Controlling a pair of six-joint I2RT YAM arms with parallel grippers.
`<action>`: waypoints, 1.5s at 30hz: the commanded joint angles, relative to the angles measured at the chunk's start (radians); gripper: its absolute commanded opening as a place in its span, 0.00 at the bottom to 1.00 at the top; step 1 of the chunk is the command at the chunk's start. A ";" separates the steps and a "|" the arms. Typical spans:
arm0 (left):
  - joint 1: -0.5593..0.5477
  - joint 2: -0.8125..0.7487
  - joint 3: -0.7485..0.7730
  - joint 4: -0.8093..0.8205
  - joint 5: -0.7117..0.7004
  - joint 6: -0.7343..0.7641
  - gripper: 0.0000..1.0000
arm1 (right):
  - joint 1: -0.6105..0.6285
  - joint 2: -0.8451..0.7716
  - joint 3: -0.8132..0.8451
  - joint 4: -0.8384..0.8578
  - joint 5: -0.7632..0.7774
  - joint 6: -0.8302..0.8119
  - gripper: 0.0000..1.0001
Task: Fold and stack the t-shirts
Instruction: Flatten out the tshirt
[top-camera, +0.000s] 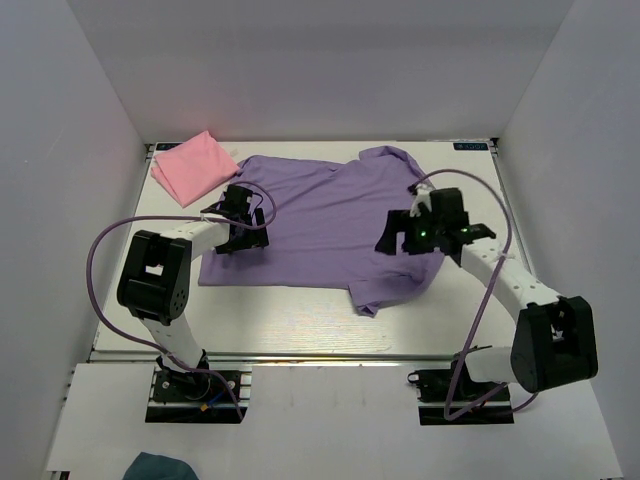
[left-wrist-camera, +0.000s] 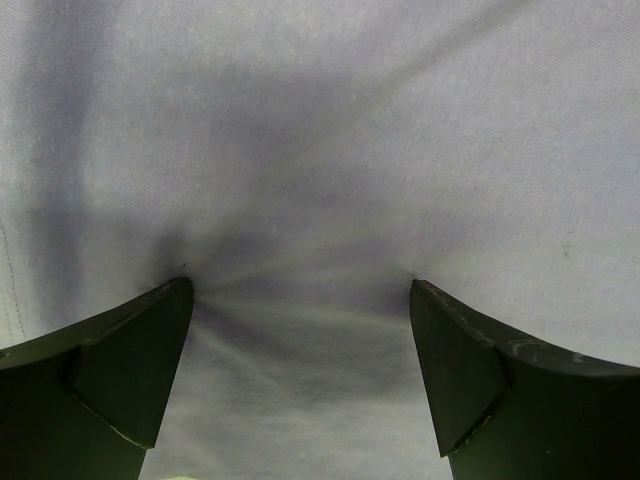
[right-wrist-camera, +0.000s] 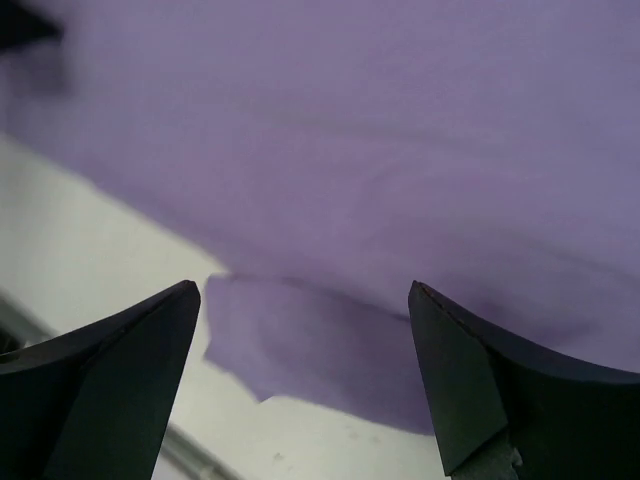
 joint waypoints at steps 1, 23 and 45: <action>0.005 -0.007 -0.009 -0.087 0.043 -0.013 1.00 | 0.087 0.012 -0.071 -0.016 -0.129 0.037 0.90; 0.014 0.020 0.002 -0.108 -0.022 -0.040 1.00 | -0.016 -0.016 -0.396 -0.188 0.291 0.448 0.90; -0.004 -0.137 0.031 -0.084 0.236 0.090 1.00 | -0.261 -0.310 -0.016 -0.360 0.325 0.139 0.90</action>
